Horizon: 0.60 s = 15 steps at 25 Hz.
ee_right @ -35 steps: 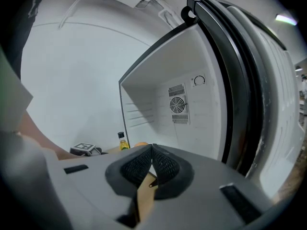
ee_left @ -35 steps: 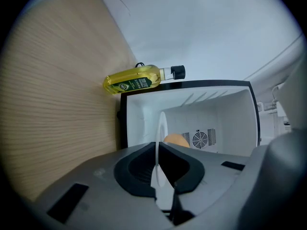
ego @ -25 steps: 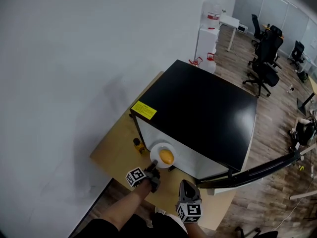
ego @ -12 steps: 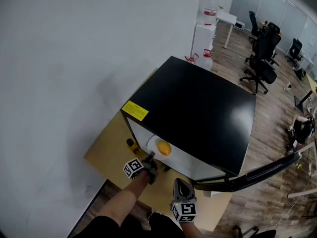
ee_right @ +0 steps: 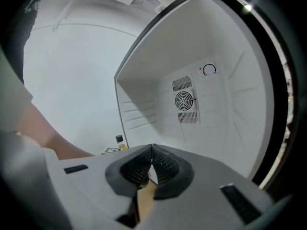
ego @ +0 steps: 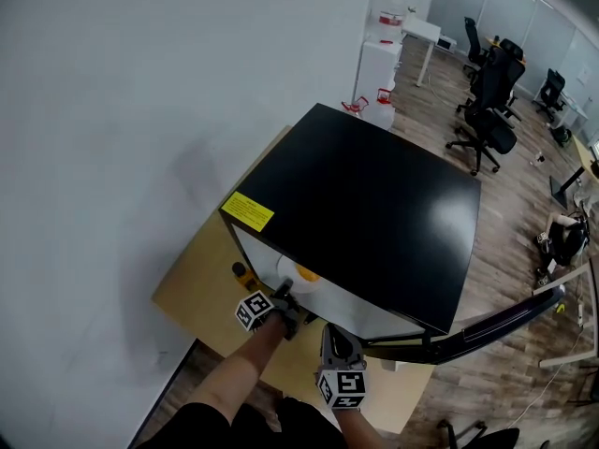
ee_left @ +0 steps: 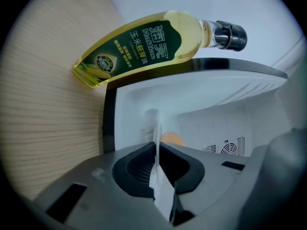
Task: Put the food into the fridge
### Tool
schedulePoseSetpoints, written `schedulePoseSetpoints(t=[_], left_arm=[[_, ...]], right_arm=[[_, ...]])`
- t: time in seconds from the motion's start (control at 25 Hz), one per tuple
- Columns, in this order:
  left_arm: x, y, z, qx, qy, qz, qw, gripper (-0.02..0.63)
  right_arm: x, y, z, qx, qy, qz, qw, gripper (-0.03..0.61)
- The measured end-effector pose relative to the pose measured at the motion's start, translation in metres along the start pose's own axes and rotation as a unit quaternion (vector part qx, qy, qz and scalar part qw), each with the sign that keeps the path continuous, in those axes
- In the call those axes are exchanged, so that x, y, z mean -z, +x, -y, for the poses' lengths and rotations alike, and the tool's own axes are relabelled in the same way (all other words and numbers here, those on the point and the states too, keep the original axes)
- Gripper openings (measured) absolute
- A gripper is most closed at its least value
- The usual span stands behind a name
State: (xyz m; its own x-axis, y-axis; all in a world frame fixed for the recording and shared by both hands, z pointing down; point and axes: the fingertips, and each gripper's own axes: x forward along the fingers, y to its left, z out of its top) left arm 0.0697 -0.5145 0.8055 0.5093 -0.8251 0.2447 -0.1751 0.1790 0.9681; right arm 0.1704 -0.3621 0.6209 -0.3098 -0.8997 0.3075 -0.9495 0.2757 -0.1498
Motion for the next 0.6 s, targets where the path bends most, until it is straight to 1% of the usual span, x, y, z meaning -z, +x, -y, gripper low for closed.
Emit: schedulePoseSetpoints(t=[0.36,0.52,0.6], left_arm=[[0.003,0.006,-0.003,-0.058,0.037,-0.01,0.9976,0.021],[0.006,0.009,0.0,-0.088,0.089,-0.021,0.9919,0.021],[0.009,0.011,0.002,-0.098,0.124,-0.034,0.9868,0.022]], right_arm=[[0.011,-0.011,-0.005,0.003,-0.005,-0.014,1.0,0.06],[0.016,-0.021,-0.007,0.004,-0.012,-0.018,1.0,0.06],[0.019,-0.026,-0.006,0.006,-0.012,-0.02,1.0,0.06]])
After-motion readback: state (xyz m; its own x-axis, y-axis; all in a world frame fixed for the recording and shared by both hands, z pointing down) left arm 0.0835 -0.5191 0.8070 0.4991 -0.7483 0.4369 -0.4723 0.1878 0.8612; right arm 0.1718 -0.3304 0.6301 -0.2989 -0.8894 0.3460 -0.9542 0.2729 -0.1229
